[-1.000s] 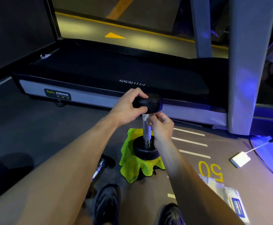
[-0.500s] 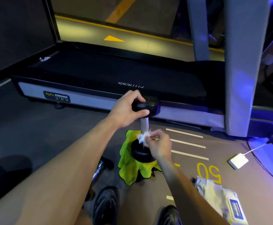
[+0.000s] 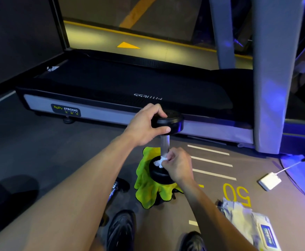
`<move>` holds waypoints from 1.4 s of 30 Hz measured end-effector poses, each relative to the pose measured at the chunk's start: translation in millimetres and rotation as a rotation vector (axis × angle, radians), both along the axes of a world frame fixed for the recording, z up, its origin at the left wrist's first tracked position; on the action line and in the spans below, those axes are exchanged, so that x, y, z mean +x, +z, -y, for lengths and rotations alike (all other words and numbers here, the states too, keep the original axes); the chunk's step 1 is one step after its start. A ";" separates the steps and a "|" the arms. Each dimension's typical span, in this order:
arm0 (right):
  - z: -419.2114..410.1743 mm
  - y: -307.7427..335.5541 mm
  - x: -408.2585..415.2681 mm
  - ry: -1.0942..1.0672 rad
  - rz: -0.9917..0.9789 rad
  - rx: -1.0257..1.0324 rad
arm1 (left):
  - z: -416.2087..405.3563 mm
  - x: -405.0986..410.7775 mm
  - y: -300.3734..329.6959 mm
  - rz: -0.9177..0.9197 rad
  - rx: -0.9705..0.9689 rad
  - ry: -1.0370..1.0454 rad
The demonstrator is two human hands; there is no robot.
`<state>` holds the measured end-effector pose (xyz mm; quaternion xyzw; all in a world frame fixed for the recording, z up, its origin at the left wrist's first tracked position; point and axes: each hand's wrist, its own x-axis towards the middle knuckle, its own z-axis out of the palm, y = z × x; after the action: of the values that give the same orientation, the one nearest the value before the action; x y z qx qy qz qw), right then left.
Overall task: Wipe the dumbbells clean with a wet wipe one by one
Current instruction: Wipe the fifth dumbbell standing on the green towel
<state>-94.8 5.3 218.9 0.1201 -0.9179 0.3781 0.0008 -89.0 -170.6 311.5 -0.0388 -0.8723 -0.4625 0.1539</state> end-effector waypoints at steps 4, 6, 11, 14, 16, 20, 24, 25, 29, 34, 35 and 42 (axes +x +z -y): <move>-6.0 5.7 -7.6 -0.008 -0.082 -0.039 | -1.1 -0.6 0.3 -0.013 0.011 0.003; -12.6 -2.7 -3.5 -0.036 -0.029 -0.004 | 0.2 -1.6 -1.0 -0.016 0.016 -0.001; -7.6 14.8 -11.6 -0.063 -0.004 -0.112 | -4.6 -0.8 -1.0 -0.014 0.012 -0.043; -1.2 27.2 -16.7 -0.120 -0.029 -0.320 | -7.9 -2.7 0.7 -0.019 0.008 -0.032; -3.4 11.7 -6.8 -0.144 0.015 -0.345 | -7.7 -4.6 0.2 -0.028 0.002 -0.028; -4.9 -0.3 9.1 -0.183 0.099 -0.320 | -7.3 -5.2 -1.8 -0.039 -0.007 -0.039; 12.0 33.0 -15.8 -0.257 0.002 -0.397 | -9.5 -6.0 -1.4 -0.062 -0.013 -0.045; 14.4 34.7 -16.6 -0.265 -0.007 -0.427 | -9.0 -6.2 -1.7 -0.064 -0.013 -0.042; 4.0 5.3 14.7 -0.139 0.077 -0.377 | -4.1 -5.5 -3.0 -0.057 -0.004 -0.033; 10.5 12.0 -5.6 -0.221 0.191 -0.374 | -5.6 -4.5 -5.1 -0.072 -0.009 -0.053; 15.5 21.4 -12.8 -0.250 0.176 -0.422 | -6.6 -4.6 -4.8 -0.074 -0.015 -0.058; -4.9 -8.5 12.1 -0.029 0.180 -0.200 | -1.7 -3.8 -5.9 -0.062 -0.046 -0.063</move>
<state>-82.7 10.3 210.4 0.0719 -0.8736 0.4770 -0.0643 -92.8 -168.9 305.6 -0.0843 -0.8759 -0.4454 0.1652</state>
